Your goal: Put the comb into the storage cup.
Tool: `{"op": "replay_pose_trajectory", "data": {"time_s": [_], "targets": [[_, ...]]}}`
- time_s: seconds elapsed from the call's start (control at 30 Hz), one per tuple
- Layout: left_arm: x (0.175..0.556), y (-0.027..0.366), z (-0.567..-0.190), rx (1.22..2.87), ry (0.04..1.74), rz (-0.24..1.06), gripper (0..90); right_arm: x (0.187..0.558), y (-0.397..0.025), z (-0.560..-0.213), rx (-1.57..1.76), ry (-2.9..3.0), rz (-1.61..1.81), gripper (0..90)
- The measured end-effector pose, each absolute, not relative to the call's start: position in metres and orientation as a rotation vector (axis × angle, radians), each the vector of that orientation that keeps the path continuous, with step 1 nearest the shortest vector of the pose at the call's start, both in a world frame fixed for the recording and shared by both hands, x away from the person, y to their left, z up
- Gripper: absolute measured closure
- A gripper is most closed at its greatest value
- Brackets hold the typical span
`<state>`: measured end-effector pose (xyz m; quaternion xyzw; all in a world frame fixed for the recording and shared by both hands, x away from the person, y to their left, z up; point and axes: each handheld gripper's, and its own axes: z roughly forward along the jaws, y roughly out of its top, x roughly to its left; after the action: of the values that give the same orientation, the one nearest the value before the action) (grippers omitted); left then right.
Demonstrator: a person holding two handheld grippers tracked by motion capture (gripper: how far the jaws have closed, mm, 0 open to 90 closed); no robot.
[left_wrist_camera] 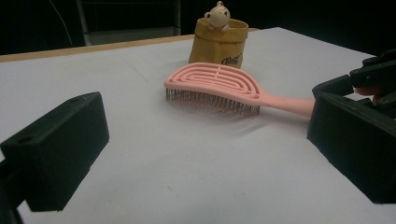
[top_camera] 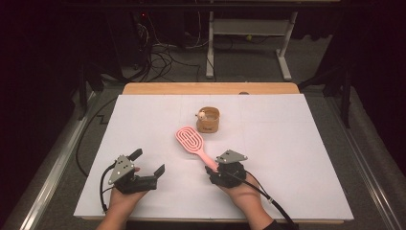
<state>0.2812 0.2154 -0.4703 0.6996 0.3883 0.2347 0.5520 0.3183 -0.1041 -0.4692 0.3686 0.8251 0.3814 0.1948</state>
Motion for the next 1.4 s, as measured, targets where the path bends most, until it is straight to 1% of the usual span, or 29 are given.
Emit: {"op": "replay_pose_trajectory", "data": {"time_s": [0.03, 0.1, 0.13, 0.17, 0.4, 0.73, 0.97, 1.17, 1.4], "targets": [[0.281, 0.215, -0.47, 1.654, 0.916, 0.555, 0.0, 0.319, -0.104, -0.469, 1.036, 2.315, 1.064, 51.1], [0.281, 0.216, -0.47, 1.652, 0.915, 0.556, 0.0, 0.318, -0.103, -0.47, 1.038, 2.324, 1.054, 60.0], [0.281, 0.216, -0.47, 1.651, 0.916, 0.556, 0.0, 0.318, -0.103, -0.47, 1.021, 2.325, 1.047, 62.8], [0.281, 0.216, -0.47, 1.649, 0.916, 0.556, 0.0, 0.318, -0.104, -0.47, 1.009, 2.321, 1.04, 63.2], [0.281, 0.216, -0.47, 1.649, 0.918, 0.557, 0.0, 0.311, -0.117, -0.469, 0.976, 2.327, 1.043, 63.6], [0.281, 0.214, -0.47, 1.648, 0.922, 0.553, 0.0, 0.287, -0.169, -0.469, 0.97, 2.329, 1.072, 63.6], [0.281, 0.212, -0.47, 1.652, 0.922, 0.555, 0.0, 0.268, -0.196, -0.467, 0.949, 2.324, 1.051, 63.6], [0.281, 0.213, -0.47, 1.65, 0.925, 0.554, 0.0, 0.257, -0.218, -0.467, 0.971, 2.308, 1.043, 63.5], [0.281, 0.213, -0.47, 1.653, 0.923, 0.557, 0.0, 0.252, -0.232, -0.468, 1.003, 2.293, 1.054, 63.3]]}}
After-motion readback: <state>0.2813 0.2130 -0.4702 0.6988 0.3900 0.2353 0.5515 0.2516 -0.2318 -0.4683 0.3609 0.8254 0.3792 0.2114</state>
